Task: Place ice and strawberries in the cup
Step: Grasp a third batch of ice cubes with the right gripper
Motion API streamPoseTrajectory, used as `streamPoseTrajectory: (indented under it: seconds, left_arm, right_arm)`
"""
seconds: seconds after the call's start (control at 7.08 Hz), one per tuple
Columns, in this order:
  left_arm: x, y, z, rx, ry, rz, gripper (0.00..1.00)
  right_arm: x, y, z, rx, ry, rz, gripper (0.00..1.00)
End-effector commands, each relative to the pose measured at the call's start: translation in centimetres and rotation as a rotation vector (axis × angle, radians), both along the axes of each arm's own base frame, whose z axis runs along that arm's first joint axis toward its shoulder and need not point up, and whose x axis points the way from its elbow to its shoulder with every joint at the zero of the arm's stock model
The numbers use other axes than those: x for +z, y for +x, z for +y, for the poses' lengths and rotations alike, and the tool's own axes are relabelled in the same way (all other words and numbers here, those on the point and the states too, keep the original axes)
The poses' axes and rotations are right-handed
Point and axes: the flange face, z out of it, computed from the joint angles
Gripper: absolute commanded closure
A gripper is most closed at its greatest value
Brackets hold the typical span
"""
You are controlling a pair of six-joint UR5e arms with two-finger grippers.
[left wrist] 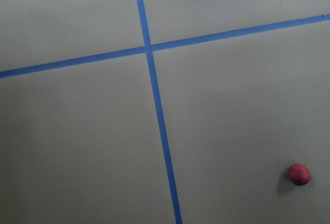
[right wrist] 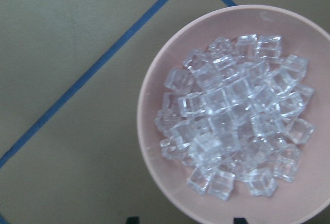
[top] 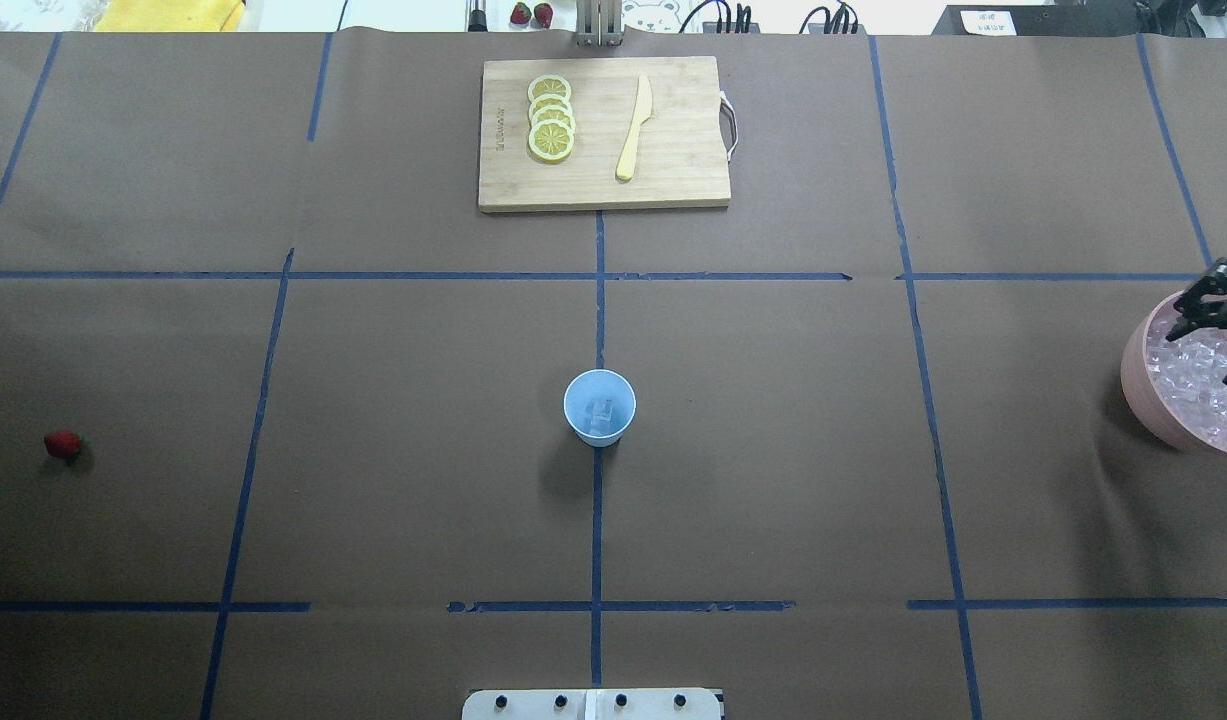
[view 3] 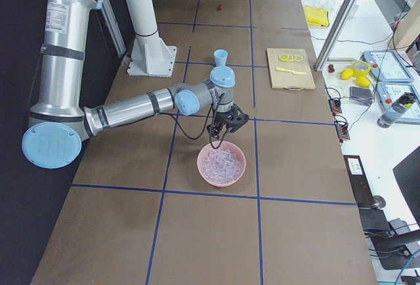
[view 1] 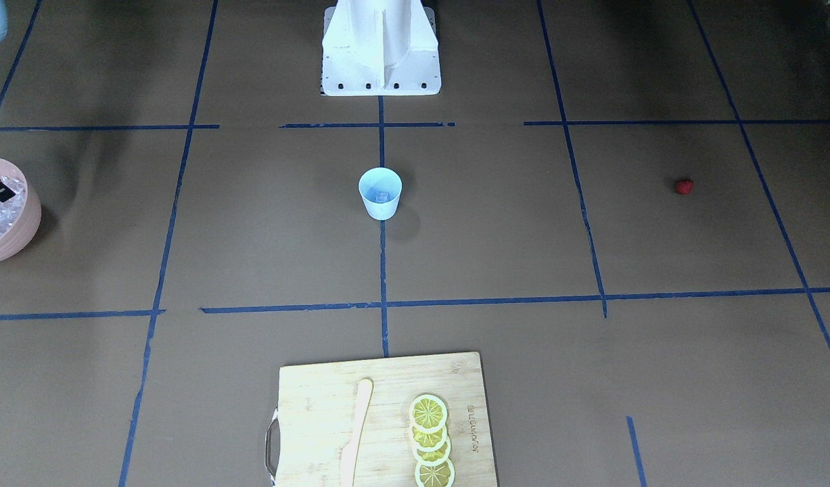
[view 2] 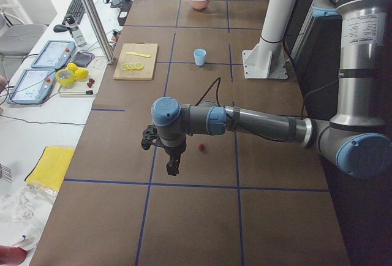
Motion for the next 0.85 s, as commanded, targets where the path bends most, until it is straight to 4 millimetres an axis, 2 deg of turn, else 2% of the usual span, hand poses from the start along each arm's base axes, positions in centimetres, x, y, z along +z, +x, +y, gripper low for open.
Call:
streamPoseTrajectory:
  seconds: [0.0, 0.14, 0.28, 0.42, 0.71]
  left_arm:
    - [-0.9, 0.0, 0.1, -0.002, 0.016, 0.0, 0.0]
    - [-1.4, 0.0, 0.1, -0.011, 0.018, 0.002, 0.0]
    - [-1.8, 0.0, 0.8, -0.015, 0.021, 0.001, 0.0]
    - [-2.5, 0.0, 0.9, -0.016, 0.034, 0.002, 0.0]
    - [-2.8, 0.0, 0.9, -0.015, 0.04, 0.002, 0.0]
  right_arm:
    - [3.2, 2.7, 0.7, 0.057, -0.083, 0.005, 0.31]
    - [4.1, 3.5, 0.4, 0.086, -0.129, -0.018, 0.29]
    - [4.1, 3.5, 0.1, 0.099, -0.139, -0.02, 0.27]
    - [3.8, 2.8, -1.7, 0.162, -0.189, -0.035, 0.27]
    - [4.4, 2.3, -3.0, 0.23, -0.244, -0.04, 0.28]
